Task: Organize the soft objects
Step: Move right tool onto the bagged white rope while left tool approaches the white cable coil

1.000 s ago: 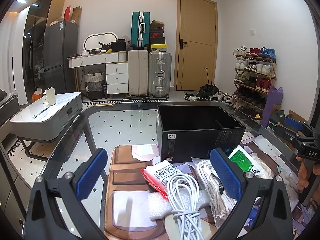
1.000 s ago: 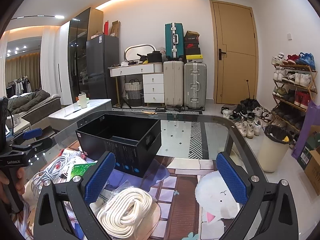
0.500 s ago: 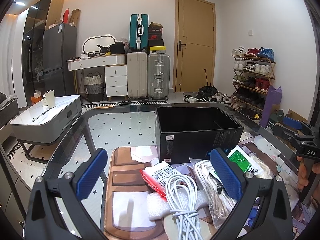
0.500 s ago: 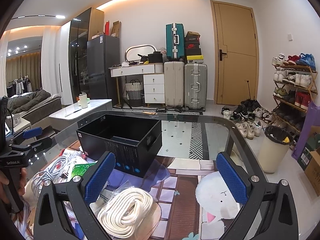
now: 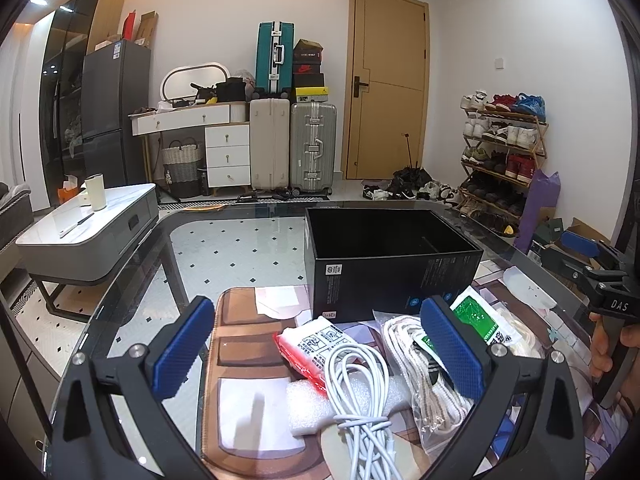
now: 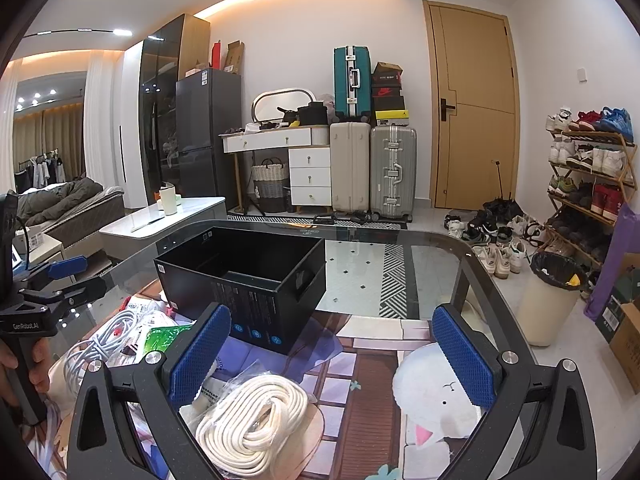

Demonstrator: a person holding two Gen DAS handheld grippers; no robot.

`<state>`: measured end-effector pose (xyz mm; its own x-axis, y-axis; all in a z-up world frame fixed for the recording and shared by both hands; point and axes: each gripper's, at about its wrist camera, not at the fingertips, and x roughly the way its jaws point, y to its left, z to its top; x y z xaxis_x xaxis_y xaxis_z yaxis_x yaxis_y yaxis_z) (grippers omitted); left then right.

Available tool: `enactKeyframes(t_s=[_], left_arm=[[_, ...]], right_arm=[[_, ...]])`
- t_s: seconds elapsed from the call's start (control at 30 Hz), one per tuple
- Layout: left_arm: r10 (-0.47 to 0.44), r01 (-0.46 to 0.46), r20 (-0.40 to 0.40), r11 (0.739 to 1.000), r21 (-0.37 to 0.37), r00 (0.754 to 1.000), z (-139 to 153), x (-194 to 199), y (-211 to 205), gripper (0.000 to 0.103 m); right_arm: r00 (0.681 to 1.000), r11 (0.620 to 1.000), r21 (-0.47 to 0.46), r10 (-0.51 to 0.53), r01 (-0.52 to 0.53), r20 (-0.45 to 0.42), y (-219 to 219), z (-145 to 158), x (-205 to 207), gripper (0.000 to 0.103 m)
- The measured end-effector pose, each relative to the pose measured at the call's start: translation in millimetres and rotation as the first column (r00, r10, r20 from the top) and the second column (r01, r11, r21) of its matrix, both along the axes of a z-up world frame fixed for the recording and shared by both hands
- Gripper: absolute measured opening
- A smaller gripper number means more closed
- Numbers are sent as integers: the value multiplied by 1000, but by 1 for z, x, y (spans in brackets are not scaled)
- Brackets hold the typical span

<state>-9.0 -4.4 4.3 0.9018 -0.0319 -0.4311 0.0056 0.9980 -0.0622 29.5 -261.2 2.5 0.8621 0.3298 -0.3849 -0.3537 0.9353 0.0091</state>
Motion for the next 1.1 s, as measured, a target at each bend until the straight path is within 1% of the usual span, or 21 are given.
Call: enactKeyframes(t_s=[0.23,0.47,0.63,0.77,1.0,1.1], left_arm=[[-48,48,-27,999,-9,998,-3,-1,-4,103],[-88,88,-62,996,-11,994,-6,-5,-10,103],[-113,112,-104,994,-9,988,-10,-6,-15,103],[-133,134,-139,991,-7,981,-12,-4,-18,103],[-166,173,-183,985,24,969,-16,-2,-29,103],[-175,182,-210,983,14,962,-19,-1,-28,103]], right_arm=[[999,1000,-6,22,-22,-49,1,-4,-1,103],[992,999,-29,34,-38,-125,-1,-13,-4,103],[986,998,-42,47,-54,-163,0,-17,-8,103],[972,994,-62,72,-88,-226,5,-25,-7,103],[943,981,-116,112,-155,-315,23,-39,-2,103],[925,973,-139,122,-183,-360,32,-45,2,103]])
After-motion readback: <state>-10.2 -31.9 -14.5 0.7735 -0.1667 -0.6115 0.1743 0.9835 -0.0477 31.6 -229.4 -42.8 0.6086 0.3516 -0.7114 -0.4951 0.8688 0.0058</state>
